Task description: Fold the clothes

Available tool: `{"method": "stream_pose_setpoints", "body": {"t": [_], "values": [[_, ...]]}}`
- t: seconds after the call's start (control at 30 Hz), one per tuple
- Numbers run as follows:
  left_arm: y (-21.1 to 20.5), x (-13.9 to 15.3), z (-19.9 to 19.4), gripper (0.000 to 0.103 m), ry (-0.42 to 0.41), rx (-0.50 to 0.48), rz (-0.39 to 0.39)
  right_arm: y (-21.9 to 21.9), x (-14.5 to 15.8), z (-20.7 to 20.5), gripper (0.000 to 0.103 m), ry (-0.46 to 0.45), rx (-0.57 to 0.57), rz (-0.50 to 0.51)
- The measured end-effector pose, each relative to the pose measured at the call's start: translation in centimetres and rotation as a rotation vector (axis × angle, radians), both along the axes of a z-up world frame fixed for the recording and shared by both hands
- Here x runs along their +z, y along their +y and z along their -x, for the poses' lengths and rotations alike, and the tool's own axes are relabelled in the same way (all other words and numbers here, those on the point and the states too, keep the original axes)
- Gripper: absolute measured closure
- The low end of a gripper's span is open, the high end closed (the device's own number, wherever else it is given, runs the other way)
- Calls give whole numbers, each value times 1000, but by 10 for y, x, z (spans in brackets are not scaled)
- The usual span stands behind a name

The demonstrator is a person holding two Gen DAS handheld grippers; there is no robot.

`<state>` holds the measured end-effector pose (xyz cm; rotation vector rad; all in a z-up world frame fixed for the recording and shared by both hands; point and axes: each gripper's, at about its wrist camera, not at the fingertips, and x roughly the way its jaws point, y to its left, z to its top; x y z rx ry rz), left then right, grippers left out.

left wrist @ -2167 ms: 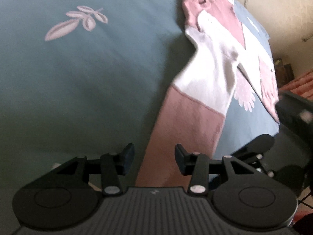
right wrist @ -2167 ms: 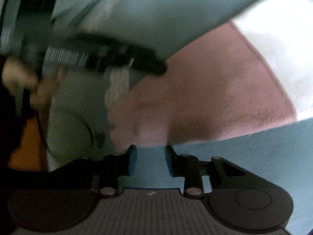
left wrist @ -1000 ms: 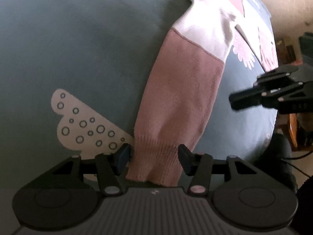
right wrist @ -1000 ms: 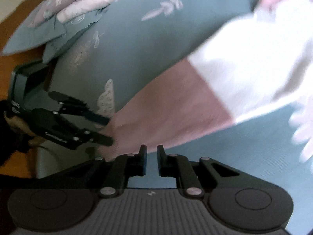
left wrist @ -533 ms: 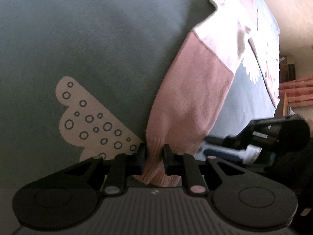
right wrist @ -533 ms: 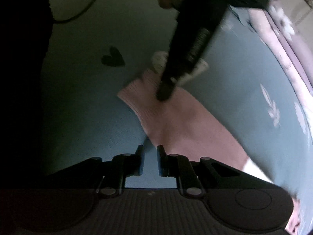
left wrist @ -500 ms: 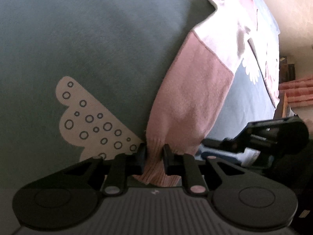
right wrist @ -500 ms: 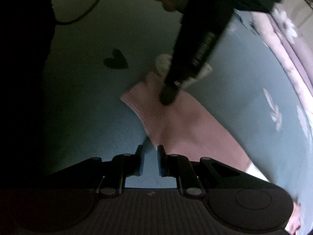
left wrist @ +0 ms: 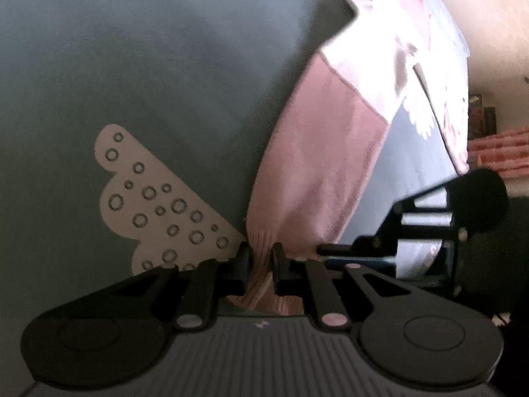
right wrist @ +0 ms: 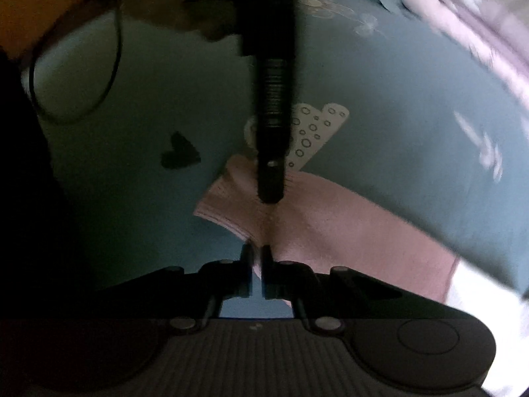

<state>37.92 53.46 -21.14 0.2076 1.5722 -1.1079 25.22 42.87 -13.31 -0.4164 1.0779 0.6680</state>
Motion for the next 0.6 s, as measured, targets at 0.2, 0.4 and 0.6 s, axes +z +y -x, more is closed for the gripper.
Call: {"method": "stream_pose_setpoints", "body": {"t": [0.2, 0.4, 0.6], "values": [[-5, -6, 18, 92, 32, -62, -36, -7, -7, -6, 96, 112, -38, -73], [-1, 5, 10, 71, 13, -73, -48, -26, -4, 7, 76, 129, -147, -211], [-18, 54, -1, 61, -142, -154, 30, -133, 17, 19, 64, 48, -570, -361]]}}
